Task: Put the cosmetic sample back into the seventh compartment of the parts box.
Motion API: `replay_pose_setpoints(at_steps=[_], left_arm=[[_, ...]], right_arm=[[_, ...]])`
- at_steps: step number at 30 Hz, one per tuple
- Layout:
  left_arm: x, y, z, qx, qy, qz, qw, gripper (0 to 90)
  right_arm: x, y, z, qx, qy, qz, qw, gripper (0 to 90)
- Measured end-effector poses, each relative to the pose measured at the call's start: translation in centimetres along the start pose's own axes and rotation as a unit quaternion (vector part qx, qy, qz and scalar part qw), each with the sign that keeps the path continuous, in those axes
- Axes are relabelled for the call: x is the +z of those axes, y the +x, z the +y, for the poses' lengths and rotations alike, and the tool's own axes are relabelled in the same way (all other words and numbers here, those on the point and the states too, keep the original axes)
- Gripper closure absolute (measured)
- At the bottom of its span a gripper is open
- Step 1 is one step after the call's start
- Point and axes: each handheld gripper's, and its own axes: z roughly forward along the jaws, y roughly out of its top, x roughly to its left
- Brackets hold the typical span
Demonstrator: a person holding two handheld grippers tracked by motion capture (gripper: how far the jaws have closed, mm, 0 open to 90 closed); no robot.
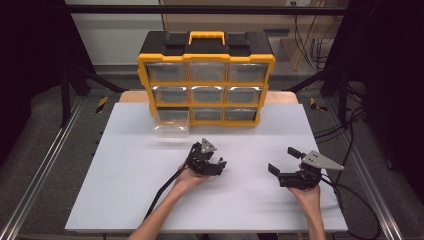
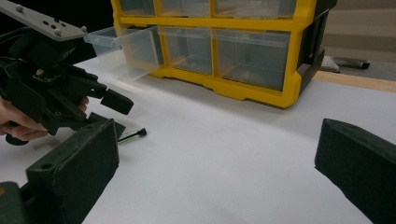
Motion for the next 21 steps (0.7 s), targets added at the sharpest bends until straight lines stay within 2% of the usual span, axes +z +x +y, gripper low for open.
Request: replay_pose_setpoints(at_steps=[13, 21], left_arm=[[0.40, -0.37, -0.16, 0.005, 0.018, -0.009, 0.9998, 55.1], [0.55, -0.54, -0.12, 0.008, 0.023, -0.007, 0.9997, 64.4]], right_arm=[[0.02, 0.01, -0.01, 0.000, 0.000, 0.000, 1.0000, 0.4], [-0.01, 0.01, 0.01, 0.000, -0.001, 0.000, 1.0000, 0.5]])
